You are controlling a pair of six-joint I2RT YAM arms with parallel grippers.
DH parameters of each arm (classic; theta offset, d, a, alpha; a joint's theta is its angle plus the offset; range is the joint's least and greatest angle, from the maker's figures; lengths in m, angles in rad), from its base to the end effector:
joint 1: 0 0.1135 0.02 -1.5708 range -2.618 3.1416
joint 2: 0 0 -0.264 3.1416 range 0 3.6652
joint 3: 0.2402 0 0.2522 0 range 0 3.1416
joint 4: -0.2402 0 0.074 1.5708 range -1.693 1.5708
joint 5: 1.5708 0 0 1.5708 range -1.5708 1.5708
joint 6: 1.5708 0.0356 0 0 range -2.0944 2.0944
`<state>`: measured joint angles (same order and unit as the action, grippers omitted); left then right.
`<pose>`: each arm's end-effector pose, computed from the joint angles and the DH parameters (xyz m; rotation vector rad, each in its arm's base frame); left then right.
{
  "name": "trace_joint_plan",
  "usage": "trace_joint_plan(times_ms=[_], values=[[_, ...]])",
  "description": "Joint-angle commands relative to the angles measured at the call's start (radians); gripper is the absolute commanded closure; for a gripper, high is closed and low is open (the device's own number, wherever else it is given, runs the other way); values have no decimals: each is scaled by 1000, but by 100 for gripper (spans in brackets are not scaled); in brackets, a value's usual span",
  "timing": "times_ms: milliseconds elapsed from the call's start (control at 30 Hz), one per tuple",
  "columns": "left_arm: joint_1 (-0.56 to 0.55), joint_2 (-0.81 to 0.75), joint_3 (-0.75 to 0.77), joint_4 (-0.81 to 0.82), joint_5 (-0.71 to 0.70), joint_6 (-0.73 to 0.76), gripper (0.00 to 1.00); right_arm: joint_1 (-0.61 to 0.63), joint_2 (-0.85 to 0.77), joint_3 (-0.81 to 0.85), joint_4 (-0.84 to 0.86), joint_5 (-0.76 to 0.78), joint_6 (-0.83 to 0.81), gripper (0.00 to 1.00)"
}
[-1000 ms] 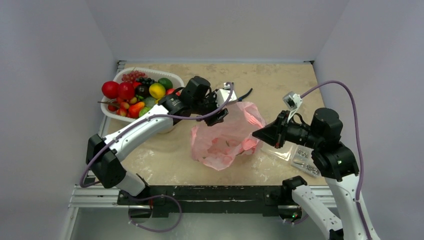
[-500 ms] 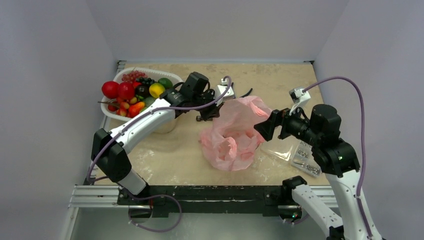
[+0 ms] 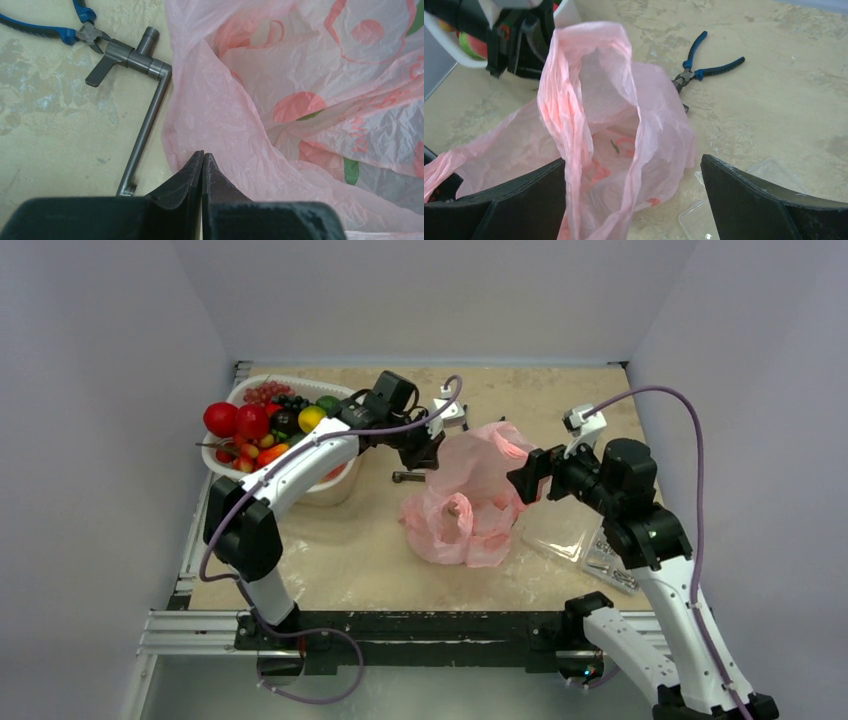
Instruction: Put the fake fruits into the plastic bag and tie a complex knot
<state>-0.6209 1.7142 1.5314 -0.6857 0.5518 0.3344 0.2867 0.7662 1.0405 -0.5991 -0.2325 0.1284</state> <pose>0.2957 -0.2344 0.3096 1.3293 2.0245 -0.8010 0.1438 0.0509 0.3860 -0.3109 1.8926 0.5013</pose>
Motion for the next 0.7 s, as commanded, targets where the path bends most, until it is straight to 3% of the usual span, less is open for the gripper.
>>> trace_joint_plan(times_ms=[0, 100, 167, 200, 267, 300, 333, 533, 600, 667], values=[[39, 54, 104, -25, 88, 36, 100, 3, -26, -74, 141, -108, -115, 1], [54, 86, 127, -18, 138, 68, 100, 4, 8, -106, 171, -117, -123, 1], [57, 115, 149, -17, 166, 89, 100, 6, 33, -126, 214, -155, -109, 14], [62, 137, 173, -26, 179, 94, 100, 5, 45, -135, 234, -176, -89, 32], [70, 166, 229, -54, 213, 84, 100, 9, 69, -144, 253, -204, -39, 80], [70, 166, 255, -66, 222, 77, 100, 10, 81, -143, 248, -191, -1, 97], [69, 155, 275, -71, 223, 70, 95, 11, 92, -132, 233, -182, 32, 100], [45, -75, 322, -35, 103, -52, 16, 11, 57, -116, 184, -139, 277, 100], [-2, -171, 278, -19, 76, -28, 11, 10, 62, -110, 161, -147, 338, 100], [-98, -240, 234, -34, 20, 23, 15, 11, 65, -108, 149, -153, 391, 100]])
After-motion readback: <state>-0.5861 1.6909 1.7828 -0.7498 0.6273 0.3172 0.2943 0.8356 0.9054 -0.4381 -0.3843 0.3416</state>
